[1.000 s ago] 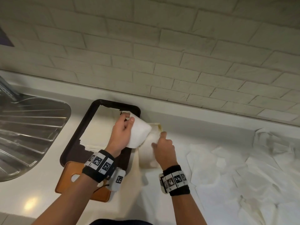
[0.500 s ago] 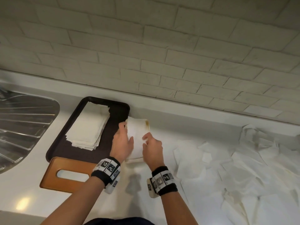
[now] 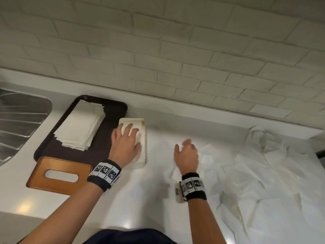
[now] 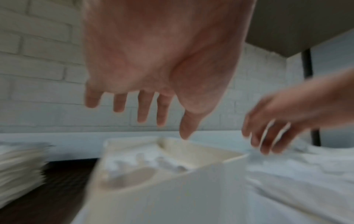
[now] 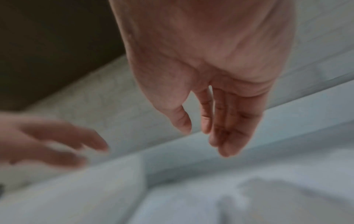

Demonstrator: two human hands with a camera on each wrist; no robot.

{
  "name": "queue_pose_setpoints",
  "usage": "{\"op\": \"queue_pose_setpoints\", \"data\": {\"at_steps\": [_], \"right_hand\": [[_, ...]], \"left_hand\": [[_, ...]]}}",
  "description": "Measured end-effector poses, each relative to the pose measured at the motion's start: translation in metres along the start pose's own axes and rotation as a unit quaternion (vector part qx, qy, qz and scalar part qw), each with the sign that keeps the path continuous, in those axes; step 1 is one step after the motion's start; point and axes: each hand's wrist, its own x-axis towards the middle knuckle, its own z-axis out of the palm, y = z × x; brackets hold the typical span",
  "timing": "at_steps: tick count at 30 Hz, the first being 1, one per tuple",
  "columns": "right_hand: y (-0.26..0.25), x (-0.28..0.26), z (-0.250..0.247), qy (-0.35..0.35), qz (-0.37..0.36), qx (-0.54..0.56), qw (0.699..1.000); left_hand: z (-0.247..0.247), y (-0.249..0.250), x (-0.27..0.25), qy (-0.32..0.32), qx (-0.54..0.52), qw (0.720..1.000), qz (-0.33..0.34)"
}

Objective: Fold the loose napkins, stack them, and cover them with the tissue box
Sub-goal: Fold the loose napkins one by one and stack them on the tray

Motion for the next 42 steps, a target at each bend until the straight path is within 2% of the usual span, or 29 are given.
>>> {"op": "queue_pose_setpoints", "data": {"at_steps": [1, 2, 4, 7, 8, 10, 12, 14, 16, 17, 19, 21, 23, 24, 26, 29, 30, 33, 36, 38, 42], "right_hand": [[0.023, 0.007, -0.002, -0.018, 0.046, -0.044, 0.998], [0.043, 0.011, -0.002, -0.041, 0.082, -0.086, 0.992], [0.074, 0.011, -0.008, -0.077, 0.120, -0.109, 0.984], [0.085, 0.007, -0.005, -0.082, 0.122, -0.009, 0.989], [0.087, 0.005, -0.008, -0.073, 0.110, 0.021, 0.991], [0.090, 0.000, -0.019, -0.055, 0.059, 0.068, 0.994], [0.093, -0.005, -0.031, -0.046, -0.013, 0.161, 0.986], [0.090, -0.012, -0.051, -0.066, -0.063, 0.250, 0.964], [0.080, -0.018, -0.074, -0.091, -0.094, 0.328, 0.936], [0.073, -0.022, -0.086, -0.099, -0.106, 0.365, 0.920], [0.061, -0.027, -0.102, -0.102, -0.113, 0.423, 0.893], [0.052, -0.030, -0.104, -0.083, -0.093, 0.446, 0.886], [0.045, -0.030, -0.098, -0.042, -0.065, 0.432, 0.899], [0.040, -0.030, -0.093, -0.021, -0.051, 0.419, 0.907], [0.029, -0.031, -0.081, 0.002, -0.030, 0.412, 0.910], [0.007, -0.031, -0.059, -0.024, -0.014, 0.425, 0.905], [-0.003, -0.030, -0.050, -0.042, -0.008, 0.422, 0.905], [-0.039, -0.027, -0.029, -0.081, -0.005, 0.439, 0.895], [-0.087, -0.021, -0.019, -0.154, 0.006, 0.502, 0.851], [-0.120, -0.016, -0.014, -0.188, 0.003, 0.516, 0.836], [-0.174, -0.014, -0.006, -0.123, -0.070, 0.527, 0.838]], "left_hand": [[0.002, 0.015, -0.004, 0.068, -0.038, 0.996, 0.031], [0.003, 0.031, -0.008, 0.084, -0.081, 0.992, 0.049], [0.008, 0.075, -0.016, 0.031, -0.149, 0.987, 0.059], [0.034, 0.110, -0.022, -0.119, -0.170, 0.978, 0.036], [0.044, 0.120, -0.024, -0.158, -0.174, 0.972, 0.020], [0.058, 0.134, -0.026, -0.193, -0.201, 0.960, -0.011], [0.062, 0.142, -0.024, -0.193, -0.254, 0.947, -0.045], [0.054, 0.147, -0.021, -0.175, -0.321, 0.927, -0.082], [0.035, 0.150, -0.016, -0.169, -0.408, 0.890, -0.112], [0.022, 0.152, -0.014, -0.175, -0.460, 0.862, -0.121], [0.004, 0.154, -0.010, -0.192, -0.570, 0.787, -0.136], [-0.005, 0.151, -0.007, -0.173, -0.652, 0.727, -0.129], [-0.008, 0.143, -0.005, -0.144, -0.692, 0.697, -0.123], [-0.008, 0.136, -0.004, -0.134, -0.690, 0.700, -0.126], [-0.009, 0.119, -0.004, -0.117, -0.653, 0.738, -0.127], [-0.011, 0.087, -0.004, -0.073, -0.569, 0.807, -0.137], [-0.014, 0.075, -0.004, -0.058, -0.549, 0.821, -0.144], [-0.029, 0.036, 0.000, -0.025, -0.542, 0.825, -0.157], [-0.050, -0.006, 0.004, 0.007, -0.525, 0.836, -0.159], [-0.069, -0.024, 0.008, 0.028, -0.502, 0.852, -0.146], [-0.100, -0.054, 0.014, 0.063, -0.439, 0.888, -0.121]]}}
